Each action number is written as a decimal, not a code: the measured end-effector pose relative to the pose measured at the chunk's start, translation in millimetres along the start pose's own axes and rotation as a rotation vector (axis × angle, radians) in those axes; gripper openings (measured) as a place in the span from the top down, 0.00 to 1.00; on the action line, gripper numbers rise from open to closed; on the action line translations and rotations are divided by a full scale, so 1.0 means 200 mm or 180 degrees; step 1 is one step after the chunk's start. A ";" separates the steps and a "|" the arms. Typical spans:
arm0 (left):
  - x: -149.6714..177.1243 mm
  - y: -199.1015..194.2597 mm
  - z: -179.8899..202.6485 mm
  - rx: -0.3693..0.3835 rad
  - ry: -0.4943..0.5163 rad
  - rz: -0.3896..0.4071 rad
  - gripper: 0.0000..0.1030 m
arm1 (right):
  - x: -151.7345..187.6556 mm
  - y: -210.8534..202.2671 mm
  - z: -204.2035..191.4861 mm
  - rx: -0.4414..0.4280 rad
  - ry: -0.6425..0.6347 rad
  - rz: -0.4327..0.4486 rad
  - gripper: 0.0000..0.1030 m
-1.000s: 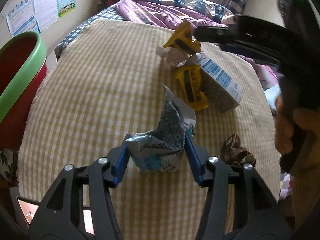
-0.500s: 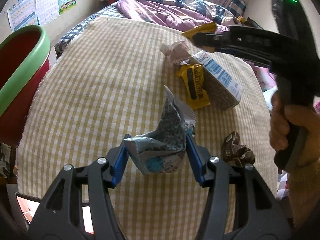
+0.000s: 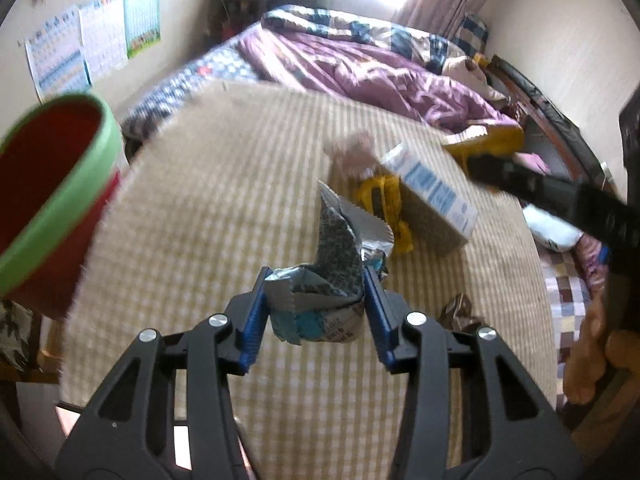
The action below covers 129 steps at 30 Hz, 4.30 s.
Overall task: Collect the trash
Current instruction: 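Carry the foil wrapper and yellow wrapper over the bucket with both tools, then open both tools to drop the wrappers into the bucket, then move both tools back toward the mat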
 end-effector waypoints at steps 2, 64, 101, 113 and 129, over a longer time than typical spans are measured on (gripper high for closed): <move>-0.03 -0.05 -0.01 -0.0039 0.0013 0.0103 0.58 | 0.00 -0.03 -0.02 0.0007 0.0037 0.0039 0.68; -0.28 -0.35 -1.33 -0.0394 -0.0329 0.0470 0.58 | 0.04 0.62 -1.24 -0.0132 -0.0425 -0.0161 0.67; -0.25 -0.27 -1.46 -0.0482 -0.0415 0.0256 0.55 | 0.10 0.90 -1.42 -0.0248 -0.0663 -0.0432 0.62; -0.24 -0.30 -1.42 -0.0542 -0.0468 0.0326 0.40 | 0.06 0.78 -1.38 -0.0317 -0.0558 -0.0263 0.38; -0.24 -0.36 -1.14 -0.0658 -0.0399 0.0551 0.37 | 0.10 0.38 -0.74 0.0298 -0.0220 -0.0110 0.38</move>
Point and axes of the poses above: each gripper's, at about its wrist camera, not at the fingertips, and y roughly the way its jaws point, z to its right, x to its underside, the point moved 1 cm from there along y, roughly the way its jaws point, and after that the axes turned 12 degrees about z, right-handed, at the moved point
